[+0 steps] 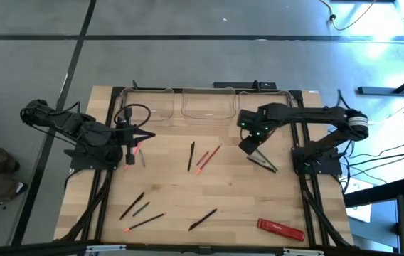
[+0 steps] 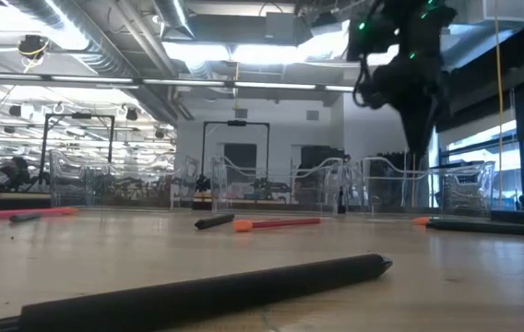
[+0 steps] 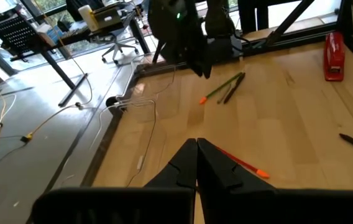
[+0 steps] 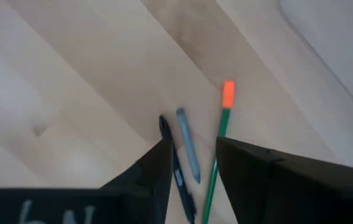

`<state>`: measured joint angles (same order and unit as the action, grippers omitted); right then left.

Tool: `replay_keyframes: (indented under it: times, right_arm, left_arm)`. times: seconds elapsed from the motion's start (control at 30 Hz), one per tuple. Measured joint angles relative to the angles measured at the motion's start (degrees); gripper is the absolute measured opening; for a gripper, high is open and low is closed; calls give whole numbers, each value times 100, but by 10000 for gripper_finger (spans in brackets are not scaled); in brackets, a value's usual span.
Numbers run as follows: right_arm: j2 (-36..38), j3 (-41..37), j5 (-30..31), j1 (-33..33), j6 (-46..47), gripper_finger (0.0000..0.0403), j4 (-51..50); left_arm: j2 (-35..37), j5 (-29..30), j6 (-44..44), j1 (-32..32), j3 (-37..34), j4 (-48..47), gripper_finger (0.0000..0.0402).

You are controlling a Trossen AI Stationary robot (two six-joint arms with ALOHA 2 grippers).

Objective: Sort crayons/erasers/pens/pencils in bins
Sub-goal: Put the green pencil into the right transparent bin

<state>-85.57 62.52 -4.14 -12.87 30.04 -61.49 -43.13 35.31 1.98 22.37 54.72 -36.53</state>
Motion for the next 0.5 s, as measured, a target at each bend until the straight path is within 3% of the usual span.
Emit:
replay_keyframes:
  times: [0.5]
  right_arm:
    - [-1365,-2,90,-412,-641,116,329]
  left_arm:
    - [0,-50,-7,0,0,10,0]
